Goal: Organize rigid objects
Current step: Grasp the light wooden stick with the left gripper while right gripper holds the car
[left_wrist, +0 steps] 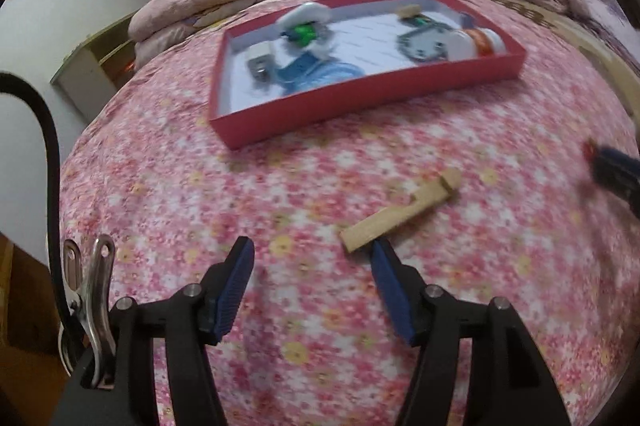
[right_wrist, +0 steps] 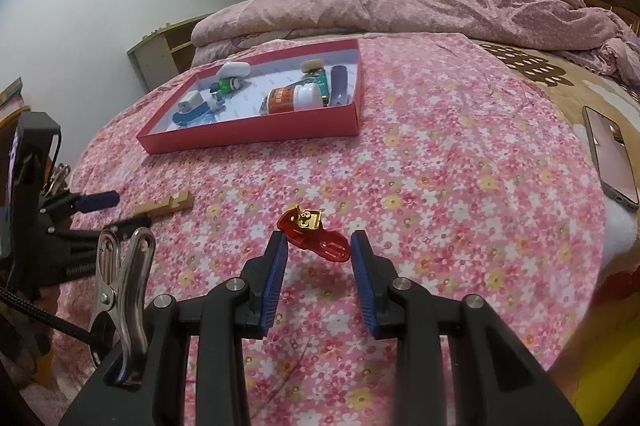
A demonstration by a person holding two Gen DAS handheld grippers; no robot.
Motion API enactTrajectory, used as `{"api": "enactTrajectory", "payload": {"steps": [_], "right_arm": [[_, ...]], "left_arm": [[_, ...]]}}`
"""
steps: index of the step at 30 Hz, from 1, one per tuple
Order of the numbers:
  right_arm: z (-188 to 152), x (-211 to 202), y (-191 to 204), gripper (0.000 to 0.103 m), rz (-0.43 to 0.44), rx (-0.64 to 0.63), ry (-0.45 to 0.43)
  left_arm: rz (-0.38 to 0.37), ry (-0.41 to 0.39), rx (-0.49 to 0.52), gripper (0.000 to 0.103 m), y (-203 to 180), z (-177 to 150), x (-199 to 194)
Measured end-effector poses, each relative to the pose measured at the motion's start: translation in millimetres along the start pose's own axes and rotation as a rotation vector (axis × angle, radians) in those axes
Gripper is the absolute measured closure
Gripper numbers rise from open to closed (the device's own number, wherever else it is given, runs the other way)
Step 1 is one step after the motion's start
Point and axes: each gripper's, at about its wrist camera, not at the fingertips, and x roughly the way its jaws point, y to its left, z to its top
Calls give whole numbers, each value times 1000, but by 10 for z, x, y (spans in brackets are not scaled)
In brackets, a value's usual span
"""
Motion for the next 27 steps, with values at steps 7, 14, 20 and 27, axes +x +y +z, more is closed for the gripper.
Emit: {"api": "enactTrajectory", "payload": {"steps": [7, 14, 20, 27], "right_arm": [[-10, 25, -7, 69, 6, 6, 7], [-25, 38, -11, 69, 12, 11, 9], [-48, 62, -38, 69, 25, 25, 17], [-68, 113, -83, 69, 36, 45, 34]], "left_arm": [[-147, 16, -61, 23, -17, -48, -77], [-215, -5, -188, 17, -237, 98, -25], [-141, -17, -185, 16, -366, 167, 109], [-162, -40, -248, 15, -304, 175, 129]]}}
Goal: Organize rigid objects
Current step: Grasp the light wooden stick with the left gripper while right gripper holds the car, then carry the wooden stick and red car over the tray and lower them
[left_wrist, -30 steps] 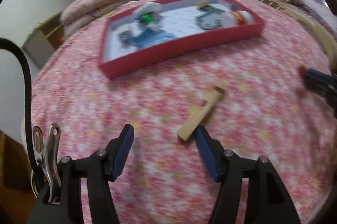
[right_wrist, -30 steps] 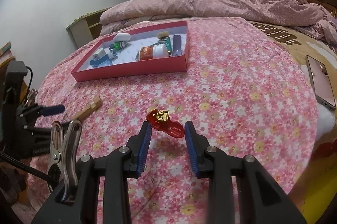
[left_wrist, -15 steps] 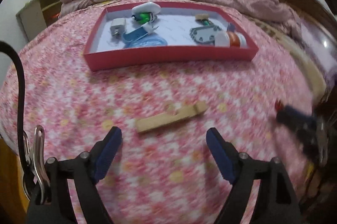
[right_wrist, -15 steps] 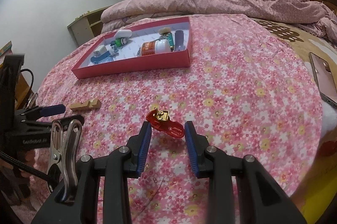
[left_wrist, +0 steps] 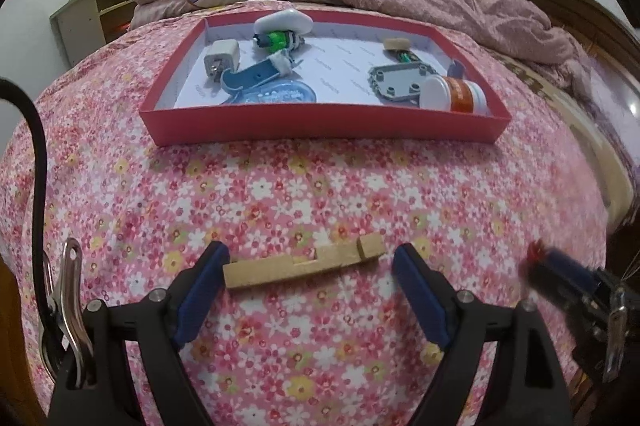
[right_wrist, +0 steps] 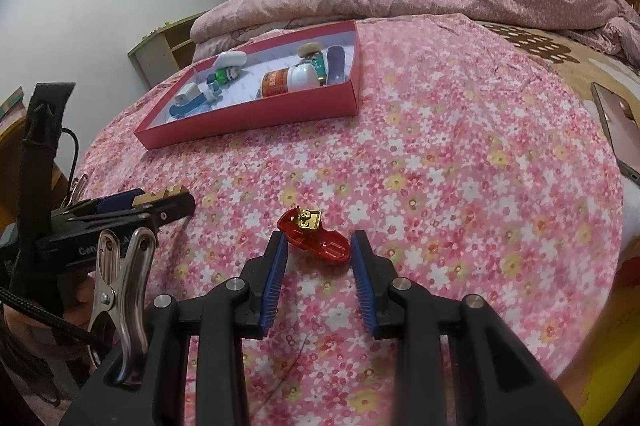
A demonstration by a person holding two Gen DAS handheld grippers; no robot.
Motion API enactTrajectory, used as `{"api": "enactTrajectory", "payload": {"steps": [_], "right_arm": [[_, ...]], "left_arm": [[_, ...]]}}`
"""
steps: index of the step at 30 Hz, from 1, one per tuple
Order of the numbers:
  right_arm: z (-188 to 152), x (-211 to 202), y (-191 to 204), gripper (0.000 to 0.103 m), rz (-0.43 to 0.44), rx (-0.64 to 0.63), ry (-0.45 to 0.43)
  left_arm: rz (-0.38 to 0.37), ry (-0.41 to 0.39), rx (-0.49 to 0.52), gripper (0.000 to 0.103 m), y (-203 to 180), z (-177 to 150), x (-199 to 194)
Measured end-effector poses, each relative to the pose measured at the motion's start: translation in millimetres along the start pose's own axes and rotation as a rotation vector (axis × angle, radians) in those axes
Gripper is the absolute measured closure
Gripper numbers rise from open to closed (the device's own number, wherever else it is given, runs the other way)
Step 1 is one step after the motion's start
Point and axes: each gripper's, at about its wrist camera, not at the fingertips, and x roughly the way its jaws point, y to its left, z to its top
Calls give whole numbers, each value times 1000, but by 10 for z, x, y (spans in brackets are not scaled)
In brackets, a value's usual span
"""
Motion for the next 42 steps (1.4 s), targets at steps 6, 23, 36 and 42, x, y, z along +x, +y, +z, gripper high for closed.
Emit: {"api": "enactTrajectory", "payload": {"steps": [6, 23, 36, 42], "right_arm": [[4, 26, 38, 69, -14, -17, 8], [147, 95, 354, 69, -26, -103, 37], [718, 160, 589, 69, -26, -159, -28], [992, 249, 647, 69, -27, -171, -58]], "left_arm": [[-16, -20, -19, 23, 67, 3, -25], [-26, -75, 27, 23, 277, 147, -231], [-26, -123, 74, 23, 253, 739, -230], [-45, -130, 72, 23, 170, 946, -112]]}}
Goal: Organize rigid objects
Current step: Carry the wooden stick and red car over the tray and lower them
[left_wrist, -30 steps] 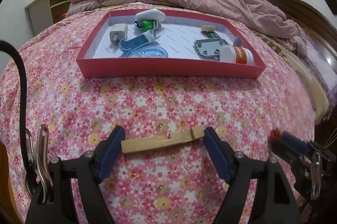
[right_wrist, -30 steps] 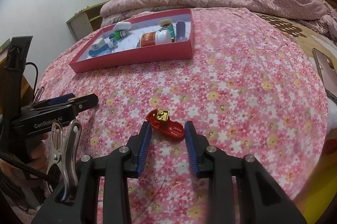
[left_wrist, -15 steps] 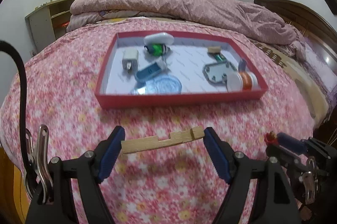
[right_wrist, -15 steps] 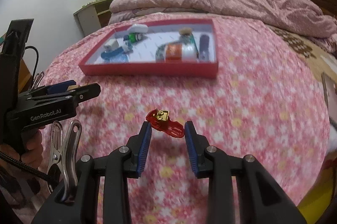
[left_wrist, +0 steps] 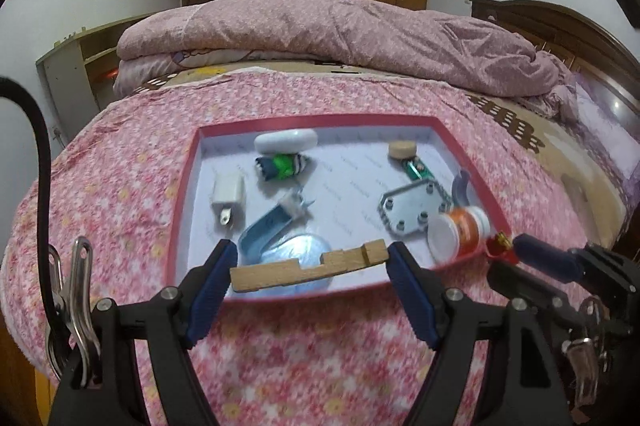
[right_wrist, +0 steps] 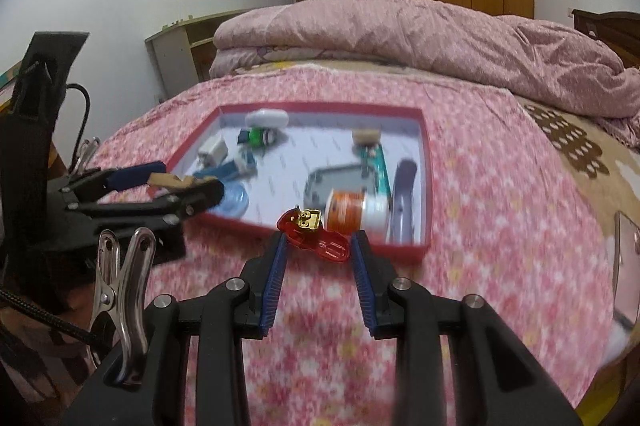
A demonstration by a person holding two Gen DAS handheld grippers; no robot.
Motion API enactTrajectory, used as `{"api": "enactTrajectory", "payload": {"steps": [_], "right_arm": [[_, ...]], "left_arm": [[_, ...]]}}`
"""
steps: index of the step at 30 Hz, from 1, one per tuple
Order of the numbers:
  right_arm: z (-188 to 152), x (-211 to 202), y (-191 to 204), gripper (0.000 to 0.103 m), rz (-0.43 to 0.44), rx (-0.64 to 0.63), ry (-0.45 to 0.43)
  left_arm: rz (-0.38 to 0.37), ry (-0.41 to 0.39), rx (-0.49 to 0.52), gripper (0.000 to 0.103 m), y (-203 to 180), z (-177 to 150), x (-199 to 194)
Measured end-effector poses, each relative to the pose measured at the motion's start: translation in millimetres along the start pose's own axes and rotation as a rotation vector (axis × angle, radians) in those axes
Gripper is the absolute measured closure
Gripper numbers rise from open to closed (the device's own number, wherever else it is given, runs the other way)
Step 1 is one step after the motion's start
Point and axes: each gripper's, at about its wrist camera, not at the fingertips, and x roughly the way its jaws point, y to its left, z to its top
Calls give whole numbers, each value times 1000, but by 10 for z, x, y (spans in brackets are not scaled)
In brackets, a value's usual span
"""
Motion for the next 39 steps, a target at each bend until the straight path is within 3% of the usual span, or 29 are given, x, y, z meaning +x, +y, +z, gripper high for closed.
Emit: {"api": "enactTrajectory", "payload": {"steps": [18, 27, 39], "right_arm": [[533, 672, -308, 69, -18, 39, 7], [588, 915, -369, 69, -33, 30, 19], [557, 1084, -367, 69, -32, 39, 50]], "left_arm": [[17, 48, -44, 23, 52, 382, 775], [41, 42, -52, 23, 81, 423, 908], [20, 67, -64, 24, 77, 403, 976]]}}
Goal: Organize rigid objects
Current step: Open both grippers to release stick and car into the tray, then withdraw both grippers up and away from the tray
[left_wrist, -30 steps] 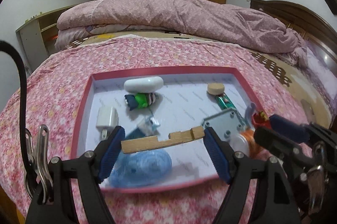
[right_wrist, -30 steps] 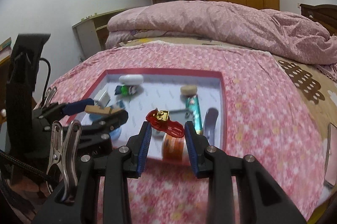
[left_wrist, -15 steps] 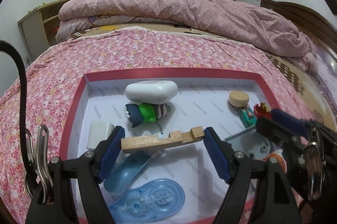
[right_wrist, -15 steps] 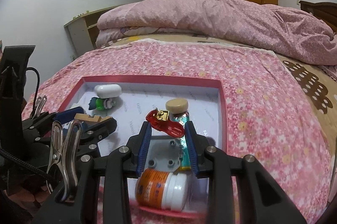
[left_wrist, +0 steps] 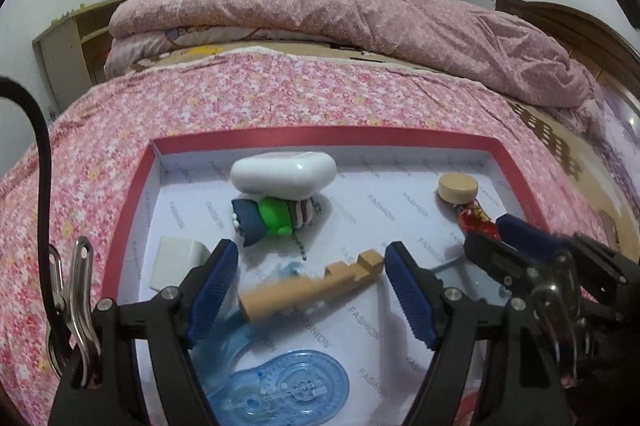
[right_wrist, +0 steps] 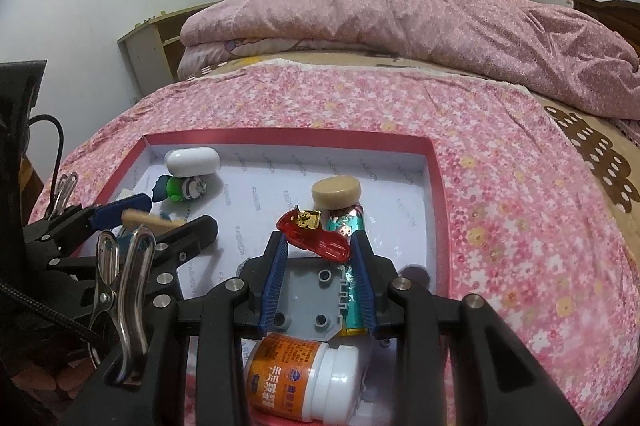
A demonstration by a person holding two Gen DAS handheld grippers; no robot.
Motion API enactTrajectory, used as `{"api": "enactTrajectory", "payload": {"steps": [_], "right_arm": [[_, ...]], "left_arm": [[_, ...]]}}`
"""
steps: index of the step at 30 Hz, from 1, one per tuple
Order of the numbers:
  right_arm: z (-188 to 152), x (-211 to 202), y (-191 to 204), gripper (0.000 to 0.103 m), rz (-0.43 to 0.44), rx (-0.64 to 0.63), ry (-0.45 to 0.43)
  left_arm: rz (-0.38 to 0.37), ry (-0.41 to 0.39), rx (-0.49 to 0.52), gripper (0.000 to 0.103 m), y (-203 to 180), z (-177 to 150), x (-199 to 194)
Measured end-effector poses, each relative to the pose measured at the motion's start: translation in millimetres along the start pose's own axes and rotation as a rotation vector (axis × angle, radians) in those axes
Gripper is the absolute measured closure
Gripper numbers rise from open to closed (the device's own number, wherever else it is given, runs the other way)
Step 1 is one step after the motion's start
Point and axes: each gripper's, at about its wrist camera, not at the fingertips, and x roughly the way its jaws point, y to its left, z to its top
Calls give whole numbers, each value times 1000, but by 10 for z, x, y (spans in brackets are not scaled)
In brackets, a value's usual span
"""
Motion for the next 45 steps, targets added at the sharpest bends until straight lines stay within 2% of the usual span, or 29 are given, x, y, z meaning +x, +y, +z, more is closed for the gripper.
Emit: {"api": "enactTrajectory", "payload": {"steps": [3, 7, 14, 24, 34, 45], "right_arm": [[4, 2, -9, 69, 16, 13, 6], [16, -27, 7, 57, 15, 11, -4], [49, -123, 50, 49, 27, 3, -30], [21, -342, 144, 31, 26, -8, -76], [-53, -646, 258, 29, 34, -15, -118], [-349, -1009, 383, 29, 31, -6, -122]], "left_arm": [[-10, 17, -26, 23, 32, -2, 18], [15, 9, -25, 23, 32, 15, -16], [42, -18, -13, 22, 30, 33, -128], [42, -31, -32, 22, 91, -30, -358], [56, -53, -39, 22, 157, -161, -702], [73, -49, -26, 22, 142, -467, -1069]]}}
